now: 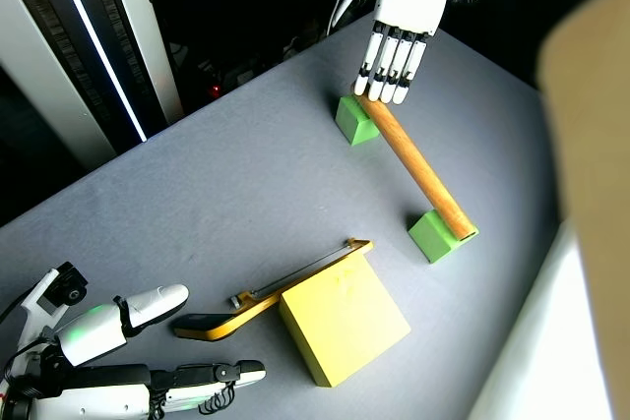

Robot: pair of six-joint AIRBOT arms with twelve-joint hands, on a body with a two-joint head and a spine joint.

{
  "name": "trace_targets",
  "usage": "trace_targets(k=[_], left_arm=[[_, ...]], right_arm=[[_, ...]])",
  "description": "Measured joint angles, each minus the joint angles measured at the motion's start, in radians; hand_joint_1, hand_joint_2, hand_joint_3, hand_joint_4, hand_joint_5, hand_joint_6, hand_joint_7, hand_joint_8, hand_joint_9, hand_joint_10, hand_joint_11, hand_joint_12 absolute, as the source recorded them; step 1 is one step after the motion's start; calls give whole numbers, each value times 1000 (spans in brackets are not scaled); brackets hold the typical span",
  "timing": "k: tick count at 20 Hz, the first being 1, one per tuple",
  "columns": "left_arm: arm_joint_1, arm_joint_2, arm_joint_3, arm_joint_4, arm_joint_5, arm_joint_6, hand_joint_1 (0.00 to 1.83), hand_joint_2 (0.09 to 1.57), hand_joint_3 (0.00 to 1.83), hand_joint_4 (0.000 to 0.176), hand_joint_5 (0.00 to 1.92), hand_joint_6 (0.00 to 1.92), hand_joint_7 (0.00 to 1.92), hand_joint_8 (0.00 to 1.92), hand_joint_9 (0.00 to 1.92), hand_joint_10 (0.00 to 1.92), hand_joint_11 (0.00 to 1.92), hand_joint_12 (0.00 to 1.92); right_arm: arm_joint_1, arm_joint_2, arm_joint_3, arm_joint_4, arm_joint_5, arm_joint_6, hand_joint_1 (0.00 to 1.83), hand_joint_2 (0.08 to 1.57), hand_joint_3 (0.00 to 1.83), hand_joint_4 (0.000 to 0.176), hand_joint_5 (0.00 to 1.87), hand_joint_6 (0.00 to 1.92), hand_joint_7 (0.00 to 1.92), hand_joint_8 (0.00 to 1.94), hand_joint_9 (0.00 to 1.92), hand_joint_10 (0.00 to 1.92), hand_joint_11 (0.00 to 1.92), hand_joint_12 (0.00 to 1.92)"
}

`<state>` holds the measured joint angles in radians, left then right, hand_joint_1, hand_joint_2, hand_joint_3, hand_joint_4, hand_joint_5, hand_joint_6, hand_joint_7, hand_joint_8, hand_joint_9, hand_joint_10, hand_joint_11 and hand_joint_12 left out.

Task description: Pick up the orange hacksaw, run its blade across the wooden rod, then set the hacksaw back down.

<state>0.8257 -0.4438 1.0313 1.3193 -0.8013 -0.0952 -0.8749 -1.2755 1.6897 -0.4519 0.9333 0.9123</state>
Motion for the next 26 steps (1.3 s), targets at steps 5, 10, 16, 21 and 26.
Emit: trace_targets(k=[5,10,16,21,26], left_arm=[[0,0,0,0,0,0,0,1193,1,0,132,3,103,1,106,2,0,400],[0,-1,0,-2,0,1,0,1196,0,0,147,3,105,2,111,2,0,413],[0,-1,0,-3,0,1,0,1197,0,0,141,1,106,0,103,0,0,409],[0,-1,0,-3,1,1,0,1199,2,0,156,2,115,1,118,3,0,430],[0,-1,0,-14,2,1,0,1199,0,0,126,4,106,3,117,4,0,400]], right_arm=[[18,-27,30,-2,-2,-19,664,1123,0,0,27,3,40,2,47,3,0,205],[25,-42,33,6,-4,-40,693,1121,0,0,36,2,39,2,47,4,0,154],[52,-64,33,6,-25,-49,703,1105,0,0,59,4,65,4,66,4,0,236],[56,-65,33,2,-30,-55,681,1120,1,0,29,2,48,3,73,4,0,244],[61,-74,35,7,-35,-66,732,1111,0,0,61,6,85,6,88,3,0,251]])
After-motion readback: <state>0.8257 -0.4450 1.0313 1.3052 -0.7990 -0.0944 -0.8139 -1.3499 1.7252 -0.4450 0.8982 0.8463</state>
